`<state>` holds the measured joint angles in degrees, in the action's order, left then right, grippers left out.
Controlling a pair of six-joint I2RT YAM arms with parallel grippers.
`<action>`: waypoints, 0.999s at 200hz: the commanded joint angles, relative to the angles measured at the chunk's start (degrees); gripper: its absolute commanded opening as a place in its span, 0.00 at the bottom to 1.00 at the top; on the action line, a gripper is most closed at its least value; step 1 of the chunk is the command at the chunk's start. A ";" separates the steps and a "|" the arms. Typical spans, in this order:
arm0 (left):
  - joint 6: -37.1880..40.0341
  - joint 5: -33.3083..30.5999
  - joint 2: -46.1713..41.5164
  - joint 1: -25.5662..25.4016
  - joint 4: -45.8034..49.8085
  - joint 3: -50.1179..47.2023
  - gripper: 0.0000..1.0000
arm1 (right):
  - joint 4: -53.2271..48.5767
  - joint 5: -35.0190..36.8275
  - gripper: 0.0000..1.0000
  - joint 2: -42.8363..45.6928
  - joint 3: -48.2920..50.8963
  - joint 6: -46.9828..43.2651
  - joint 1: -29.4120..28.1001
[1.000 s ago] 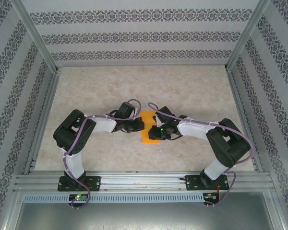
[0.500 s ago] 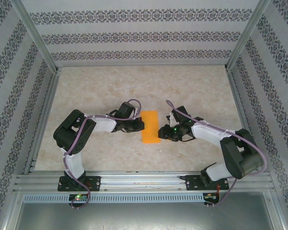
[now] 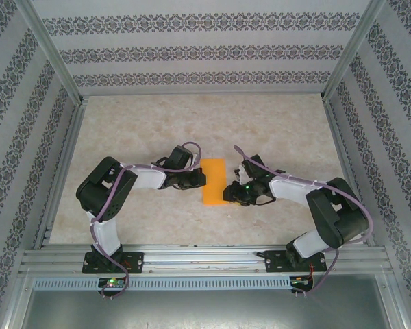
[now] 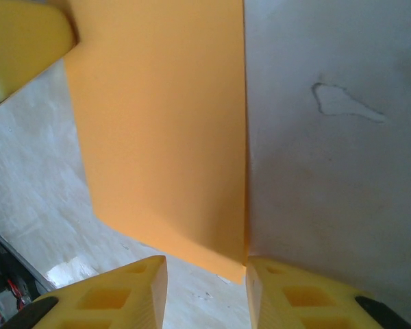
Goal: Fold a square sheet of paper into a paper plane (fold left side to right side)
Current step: Fold the triangle a second time at the center of the table.
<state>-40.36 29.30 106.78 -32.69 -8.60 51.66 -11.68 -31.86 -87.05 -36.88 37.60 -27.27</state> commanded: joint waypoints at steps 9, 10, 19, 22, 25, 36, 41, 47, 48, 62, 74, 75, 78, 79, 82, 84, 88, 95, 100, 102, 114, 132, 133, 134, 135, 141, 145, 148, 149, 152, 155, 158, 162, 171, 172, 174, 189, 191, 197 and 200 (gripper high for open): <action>1.24 -1.69 0.80 -0.54 3.06 0.02 0.04 | 2.38 -1.36 0.35 -1.27 0.41 1.15 -0.61; 1.29 -1.70 0.84 -0.54 3.06 0.02 0.04 | 2.42 -1.36 0.35 -1.28 0.41 1.15 -0.60; 1.25 -1.69 0.80 -0.54 3.14 -0.05 0.04 | 2.84 -1.45 0.34 -1.37 0.41 1.39 -0.61; 1.29 -1.69 0.81 -0.55 3.11 -0.04 0.04 | 3.01 -1.52 0.34 -1.37 0.41 1.48 -0.60; 1.32 -1.70 0.81 -0.56 3.09 -0.04 0.04 | 3.18 -1.54 0.34 -1.44 0.34 1.50 -0.60; 1.34 -1.68 0.81 -0.54 3.15 0.03 0.04 | 3.60 -1.55 0.33 -1.37 0.32 1.68 -0.50; 1.41 -1.61 0.75 -0.56 3.15 0.03 0.04 | 3.81 -1.52 0.33 -1.23 0.32 1.80 -0.39; 1.47 -1.58 0.72 -0.54 3.10 0.09 0.04 | 4.08 -1.62 0.33 -1.11 0.32 1.93 -0.35; 1.49 -1.60 0.71 -0.54 3.13 0.10 0.04 | 4.10 -1.71 0.33 -1.11 0.32 1.94 -0.30; 1.51 -1.50 0.76 -0.54 3.02 0.10 0.04 | 4.72 -2.11 0.33 -1.20 0.23 2.12 0.10; 1.51 -1.37 0.71 -0.54 2.97 0.15 0.04 | 4.91 -2.41 0.34 -1.62 0.06 2.12 0.53; 1.51 -1.36 0.71 -0.54 2.98 0.13 0.04 | 4.91 -2.46 0.34 -1.67 0.06 2.12 0.54; 1.53 -1.43 0.71 -0.54 2.98 0.19 0.04 | 4.98 -2.50 0.34 -1.84 -0.02 2.12 0.67; 1.57 -1.39 0.71 -0.54 2.98 0.19 0.04 | 4.95 -2.55 0.34 -1.87 -0.02 2.12 0.70; 1.59 -1.34 0.72 -0.52 2.98 0.15 0.04 | 5.04 -2.63 0.34 -2.04 -0.03 2.11 0.79; 1.62 -1.35 0.71 -0.53 2.98 0.25 0.04 | 5.08 -2.67 0.34 -2.18 -0.03 2.12 0.85; 1.61 -1.26 0.71 -0.54 2.97 0.22 0.04 | 5.11 -2.76 0.35 -2.37 -0.11 2.12 0.97; 1.62 -1.18 0.78 -0.54 2.90 0.19 0.04 | 5.41 -2.84 0.36 -2.71 -0.04 2.12 1.15; 1.69 -1.22 0.80 -0.54 2.93 0.14 0.04 | 5.64 -2.86 0.36 -2.93 -0.04 2.21 1.31; 1.69 -1.19 0.80 -0.54 2.92 0.18 0.04 | 5.65 -2.86 0.37 -2.99 -0.06 2.25 1.35; 1.73 -1.16 0.80 -0.54 2.95 0.11 0.04 | 5.76 -2.87 0.37 -3.30 -0.03 2.30 1.64; 1.87 -1.22 0.72 -0.54 3.10 0.24 0.04 | 5.37 -2.51 0.39 -3.24 0.05 2.38 1.94; 1.87 -1.24 0.71 -0.54 3.13 0.22 0.04 | 5.36 -2.47 0.39 -3.23 0.05 2.38 1.95; 1.86 -1.25 0.71 -0.54 3.14 0.25 0.04 | 5.36 -2.44 0.39 -3.22 0.05 2.38 1.95; 1.86 -1.21 0.71 -0.54 3.19 0.22 0.04 | 5.31 -2.43 0.39 -3.18 0.10 2.38 1.95; 1.96 -1.21 0.75 -0.54 3.28 0.31 0.04 | 5.26 -2.34 0.40 -3.09 0.21 2.54 1.95; 1.96 -1.26 0.75 -0.54 3.31 0.31 0.04 | 5.24 -2.34 0.40 -2.99 0.31 2.56 1.95; 1.95 -1.26 0.71 -0.54 3.30 0.29 0.04 | 5.24 -2.37 0.40 -2.96 0.43 2.64 1.95; 1.95 -1.26 0.76 -0.54 3.32 0.29 0.04 | 5.30 -2.35 0.40 -2.96 0.46 2.64 1.95; 2.03 -1.27 0.75 -0.54 3.30 0.32 0.04 | 5.41 -2.40 0.40 -2.96 0.61 2.73 1.95; 2.04 -1.21 0.71 -0.54 3.32 0.34 0.04 | 5.61 -2.46 0.41 -2.89 0.70 2.80 1.95; 2.04 -1.18 0.71 -0.54 3.30 0.37 0.04 | 6.05 -2.63 0.40 -2.87 0.90 2.93 2.00; 2.10 -1.26 0.77 -0.54 3.33 0.42 0.04 | 6.47 -2.80 0.40 -2.95 1.08 3.12 2.04; 2.13 -1.12 0.71 -0.58 3.29 0.41 0.04 | 7.90 -3.39 0.38 -3.08 1.43 3.46 2.05; 2.17 -1.10 0.71 -0.56 3.27 0.39 0.04 | 8.12 -3.48 0.38 -3.11 1.49 3.54 2.05; 2.20 -1.09 0.71 -0.54 3.29 0.42 0.04 | 8.57 -3.65 0.38 -3.12 1.58 3.66 2.04; 2.40 -1.05 0.73 -0.54 3.40 0.47 0.04 | 11.72 -4.84 0.36 -3.15 1.97 4.66 2.13; 2.44 -1.03 0.71 -0.54 3.41 0.53 0.04 | 12.07 -4.94 0.36 -3.14 1.99 4.73 2.13; 2.55 -1.03 0.71 -0.54 3.48 0.54 0.04 | 12.89 -5.06 0.36 -2.97 1.99 5.00 2.21; 2.56 -1.07 0.72 -0.54 3.50 0.48 0.04 | 13.17 -5.12 0.36 -2.89 1.99 5.06 2.26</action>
<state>-39.46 29.34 106.78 -32.69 -8.60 51.68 -3.60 -35.31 -89.78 -35.79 40.86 -25.61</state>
